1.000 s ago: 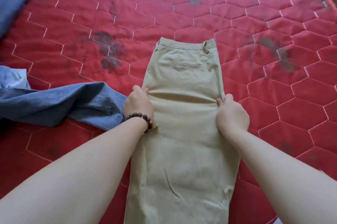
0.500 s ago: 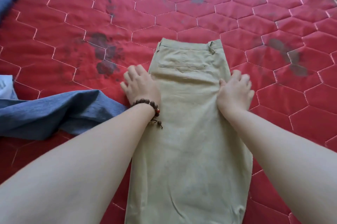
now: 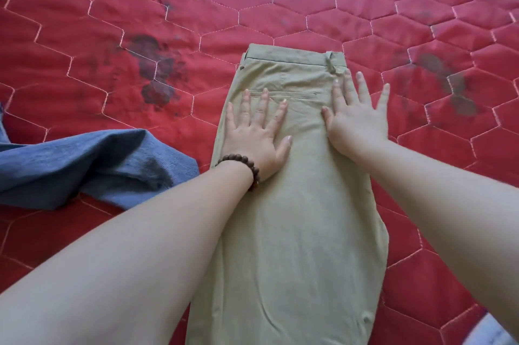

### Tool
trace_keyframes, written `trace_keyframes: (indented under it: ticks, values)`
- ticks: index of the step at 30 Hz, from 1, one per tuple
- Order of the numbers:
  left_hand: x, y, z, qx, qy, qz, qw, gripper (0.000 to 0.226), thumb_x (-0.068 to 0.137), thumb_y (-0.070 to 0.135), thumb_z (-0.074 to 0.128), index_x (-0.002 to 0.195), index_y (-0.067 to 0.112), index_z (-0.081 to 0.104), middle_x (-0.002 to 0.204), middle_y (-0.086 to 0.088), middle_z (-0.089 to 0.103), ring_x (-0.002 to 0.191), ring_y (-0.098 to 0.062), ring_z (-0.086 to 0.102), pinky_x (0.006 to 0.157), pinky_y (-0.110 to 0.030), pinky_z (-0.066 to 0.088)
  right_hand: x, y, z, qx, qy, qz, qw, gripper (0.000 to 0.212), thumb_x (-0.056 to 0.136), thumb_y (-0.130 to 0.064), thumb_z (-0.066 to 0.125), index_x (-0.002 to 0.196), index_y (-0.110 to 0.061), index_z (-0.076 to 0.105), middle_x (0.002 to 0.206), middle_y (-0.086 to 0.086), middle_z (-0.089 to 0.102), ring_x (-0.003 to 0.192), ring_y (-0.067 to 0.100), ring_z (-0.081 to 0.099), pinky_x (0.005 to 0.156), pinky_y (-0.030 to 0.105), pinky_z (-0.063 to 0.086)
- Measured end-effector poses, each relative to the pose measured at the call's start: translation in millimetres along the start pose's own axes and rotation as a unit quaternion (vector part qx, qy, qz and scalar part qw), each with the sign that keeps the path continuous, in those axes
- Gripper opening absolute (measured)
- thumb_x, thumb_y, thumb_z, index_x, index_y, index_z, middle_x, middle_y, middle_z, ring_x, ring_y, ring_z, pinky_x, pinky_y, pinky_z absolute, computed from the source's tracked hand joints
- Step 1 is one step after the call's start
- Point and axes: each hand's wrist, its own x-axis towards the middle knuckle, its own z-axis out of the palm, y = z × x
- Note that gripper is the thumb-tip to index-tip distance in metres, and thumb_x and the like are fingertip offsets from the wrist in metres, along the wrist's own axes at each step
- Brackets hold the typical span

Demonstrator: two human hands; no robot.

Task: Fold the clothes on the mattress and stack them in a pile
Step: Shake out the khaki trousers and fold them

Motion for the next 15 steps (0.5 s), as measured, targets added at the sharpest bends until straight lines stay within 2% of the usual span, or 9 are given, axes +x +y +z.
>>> trace_keyframes:
  ticks: [3,5,8,10,12,15]
  values:
    - [-8.2,-0.4,-12.6,-0.026,-0.034,0.009,0.999,0.066,0.097,0.052,0.022,0.152,0.034,-0.01,0.16,-0.005,-0.016,0.146,-0.029,-0.02,0.116,-0.054,-0.009,-53.0,-30.9,3.7,0.087,0.064,-0.037,0.993,0.059,0.1,-0.02,0.03,0.153,-0.006,0.008,0.162,0.011,-0.001,0.149,0.024,-0.004,0.118,0.049,-0.006]
    - [-40.0,4.2,-11.8,-0.044,-0.034,0.02,0.998,0.066,0.098,0.044,0.025,0.153,0.026,-0.008,0.16,-0.008,-0.015,0.147,-0.027,-0.016,0.118,-0.05,-0.007,-99.0,-55.5,12.6,0.165,0.058,-0.081,0.981,0.057,0.099,-0.017,0.036,0.151,-0.001,0.019,0.16,0.015,0.011,0.149,0.027,0.005,0.118,0.045,-0.004]
    - [-122.5,5.3,-1.2,-0.031,-0.05,0.073,0.996,0.068,0.095,0.045,0.013,0.153,0.012,-0.005,0.16,-0.011,-0.012,0.148,-0.024,-0.011,0.12,-0.042,-0.005,-159.6,-79.2,26.1,0.209,0.049,-0.127,0.969,0.055,0.094,-0.024,0.041,0.142,0.003,0.039,0.151,0.018,0.034,0.143,0.032,0.029,0.115,0.053,0.015]
    - [-163.5,-8.3,1.7,-0.003,-0.067,0.083,0.994,0.074,0.092,0.052,0.003,0.151,0.009,-0.008,0.159,-0.01,-0.014,0.148,-0.022,-0.012,0.12,-0.037,-0.008,-182.9,-69.2,33.3,0.165,0.034,-0.13,0.977,0.064,0.095,-0.041,0.029,0.148,-0.005,0.032,0.156,0.01,0.026,0.146,0.022,0.021,0.118,0.054,0.014]
    - [-178.2,-26.3,1.1,0.017,-0.074,0.066,0.995,0.075,0.093,0.055,0.005,0.15,0.009,-0.011,0.159,-0.009,-0.016,0.147,-0.02,-0.015,0.119,-0.034,-0.011,-192.1,-43.6,42.3,0.109,0.017,-0.103,0.988,0.071,0.094,-0.054,0.012,0.153,-0.013,0.013,0.16,0.0,0.007,0.148,0.012,0.001,0.119,0.052,0.0]
    - [-183.5,-34.7,-3.3,0.046,-0.082,0.019,0.995,0.073,0.098,0.051,0.014,0.151,0.006,-0.011,0.159,-0.011,-0.016,0.147,-0.022,-0.017,0.119,-0.038,-0.012,-197.1,-19.0,45.2,0.041,-0.017,-0.014,0.999,0.067,0.098,-0.052,0.005,0.153,-0.015,0.002,0.162,-0.001,-0.004,0.148,0.014,-0.008,0.116,0.051,-0.014]
